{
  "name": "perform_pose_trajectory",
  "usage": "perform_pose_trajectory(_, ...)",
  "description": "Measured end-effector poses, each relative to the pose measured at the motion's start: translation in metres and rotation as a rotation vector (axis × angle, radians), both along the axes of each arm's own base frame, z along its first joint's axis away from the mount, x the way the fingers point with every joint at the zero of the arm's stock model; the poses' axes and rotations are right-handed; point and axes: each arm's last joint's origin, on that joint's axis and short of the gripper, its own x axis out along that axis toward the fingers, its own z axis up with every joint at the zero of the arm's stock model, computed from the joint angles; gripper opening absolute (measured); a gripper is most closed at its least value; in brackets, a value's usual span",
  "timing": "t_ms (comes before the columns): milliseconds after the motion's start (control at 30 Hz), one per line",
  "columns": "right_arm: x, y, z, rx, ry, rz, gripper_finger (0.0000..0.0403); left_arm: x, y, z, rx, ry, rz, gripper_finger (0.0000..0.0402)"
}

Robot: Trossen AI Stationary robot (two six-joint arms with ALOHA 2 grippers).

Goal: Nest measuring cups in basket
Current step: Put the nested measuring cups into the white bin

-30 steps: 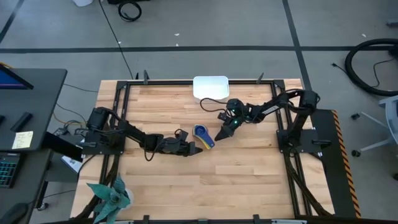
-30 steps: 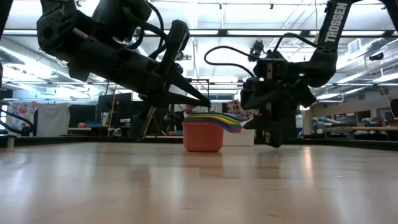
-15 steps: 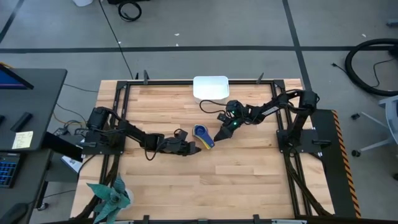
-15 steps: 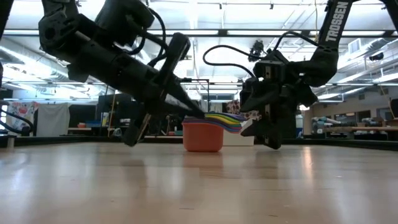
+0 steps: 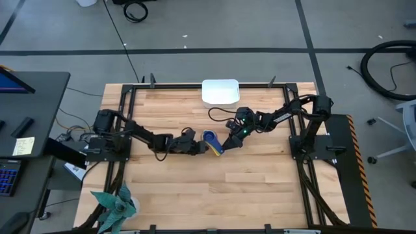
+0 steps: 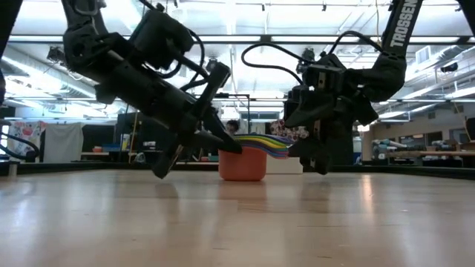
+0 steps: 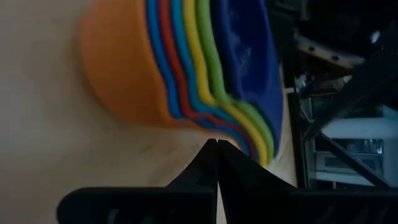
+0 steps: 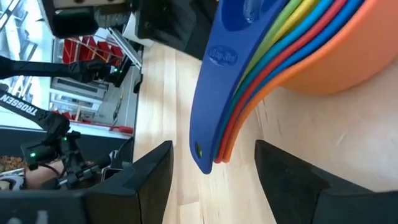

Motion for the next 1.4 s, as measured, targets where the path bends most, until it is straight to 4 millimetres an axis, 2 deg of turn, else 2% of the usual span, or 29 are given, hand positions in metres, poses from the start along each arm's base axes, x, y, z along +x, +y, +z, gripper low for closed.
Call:
perform_pose_trajectory(233,0.001,-0.001,0.001,-0.008,-0.015,-0.010,0.0229,0.017,0.008,0.004,0.031,-0.018,-0.050,0.0004)
perform_pose_trajectory(367,0.003,-0.001,0.003,-0.011,-0.018,-0.013,0.0229,0.039,0.010,-0.003,0.028,-0.018,-0.101,0.0004)
perform_pose_trajectory(533,0.007,-0.002,0.008,-0.019,-0.047,-0.008,0.0229,0.075,0.010,-0.010,0.002,-0.061,-0.197,0.0003)
perform_pose_trajectory(667,0.007,-0.001,0.008,-0.007,-0.049,0.016,0.0229,0.093,0.008,-0.008,0.033,-0.082,-0.287,0.0003)
perform_pose_trajectory(1000,0.006,-0.001,0.007,-0.014,-0.049,0.031,0.0229,0.095,0.003,-0.008,0.014,-0.062,-0.378,0.0003)
perform_pose_trajectory(1400,0.006,-0.001,0.007,-0.034,-0.059,0.036,0.0211,0.093,-0.004,-0.010,-0.001,-0.030,-0.359,0.0003)
